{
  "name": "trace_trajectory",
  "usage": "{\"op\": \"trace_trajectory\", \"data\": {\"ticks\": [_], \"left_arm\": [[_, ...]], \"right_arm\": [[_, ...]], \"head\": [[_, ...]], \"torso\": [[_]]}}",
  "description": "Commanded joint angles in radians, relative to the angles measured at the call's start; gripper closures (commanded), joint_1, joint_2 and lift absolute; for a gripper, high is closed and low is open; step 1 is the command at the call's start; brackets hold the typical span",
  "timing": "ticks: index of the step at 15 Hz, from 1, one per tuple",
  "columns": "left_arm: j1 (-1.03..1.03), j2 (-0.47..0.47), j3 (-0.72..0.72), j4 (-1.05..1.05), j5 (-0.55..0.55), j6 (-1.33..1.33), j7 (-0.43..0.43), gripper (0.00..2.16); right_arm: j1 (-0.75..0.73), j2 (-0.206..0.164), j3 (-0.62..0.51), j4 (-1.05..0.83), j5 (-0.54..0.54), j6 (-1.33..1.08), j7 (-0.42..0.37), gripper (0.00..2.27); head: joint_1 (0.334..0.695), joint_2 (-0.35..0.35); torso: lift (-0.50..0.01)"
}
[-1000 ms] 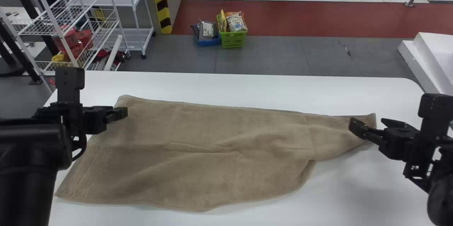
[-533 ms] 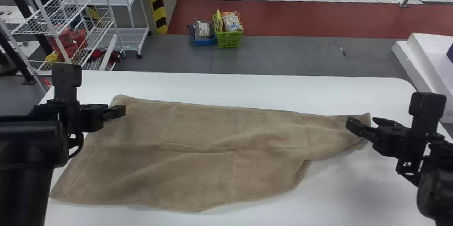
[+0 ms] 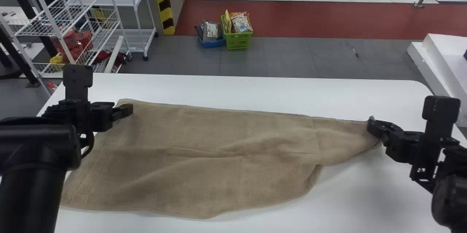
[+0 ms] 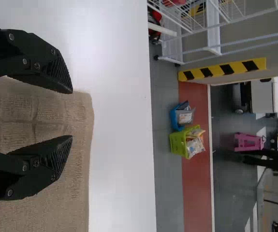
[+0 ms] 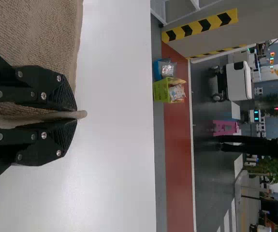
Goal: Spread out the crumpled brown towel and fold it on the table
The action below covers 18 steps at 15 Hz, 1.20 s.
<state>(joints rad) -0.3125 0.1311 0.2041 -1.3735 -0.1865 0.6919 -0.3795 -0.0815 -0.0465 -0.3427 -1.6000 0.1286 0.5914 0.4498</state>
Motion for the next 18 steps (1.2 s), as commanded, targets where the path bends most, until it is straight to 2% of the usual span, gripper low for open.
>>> {"op": "trace_trajectory", "data": {"ticks": [1, 7, 8, 9, 11, 15, 18], "left_arm": [[-0.010, 0.002, -0.002, 0.014, -0.004, -0.002, -0.004, 0.62], [-0.016, 0.008, -0.015, 0.030, -0.013, 0.028, -0.016, 0.53], [-0.017, 0.010, -0.015, 0.036, -0.011, 0.028, -0.021, 0.63], [-0.019, 0.010, -0.014, 0.045, -0.010, 0.025, -0.024, 0.89], [-0.022, 0.010, -0.012, 0.047, -0.001, 0.025, -0.036, 1.25], [0.003, 0.008, 0.006, 0.001, 0.033, 0.032, -0.044, 1.30], [0.073, 0.004, 0.040, -0.165, 0.065, 0.139, -0.047, 1.30]], "right_arm": [[0.002, -0.001, -0.001, -0.003, 0.000, -0.003, 0.001, 1.47], [0.005, -0.001, 0.008, -0.003, -0.001, -0.028, 0.001, 1.48], [0.005, -0.001, 0.008, -0.003, -0.003, -0.031, 0.001, 1.48], [0.006, -0.001, 0.008, -0.001, -0.003, -0.037, 0.003, 1.48], [0.008, -0.001, 0.005, 0.002, -0.004, -0.049, 0.003, 1.48], [0.008, -0.001, 0.007, -0.009, -0.010, -0.058, 0.006, 1.48], [0.032, -0.001, -0.002, -0.092, -0.027, -0.028, 0.012, 1.48]], "head": [[0.695, -0.002], [0.695, -0.003], [0.695, -0.003], [0.695, -0.002], [0.695, -0.002], [0.695, -0.005], [0.695, -0.002]], "torso": [[-0.127], [-0.127], [-0.127], [-0.127], [-0.127], [-0.127], [-0.127]]}}
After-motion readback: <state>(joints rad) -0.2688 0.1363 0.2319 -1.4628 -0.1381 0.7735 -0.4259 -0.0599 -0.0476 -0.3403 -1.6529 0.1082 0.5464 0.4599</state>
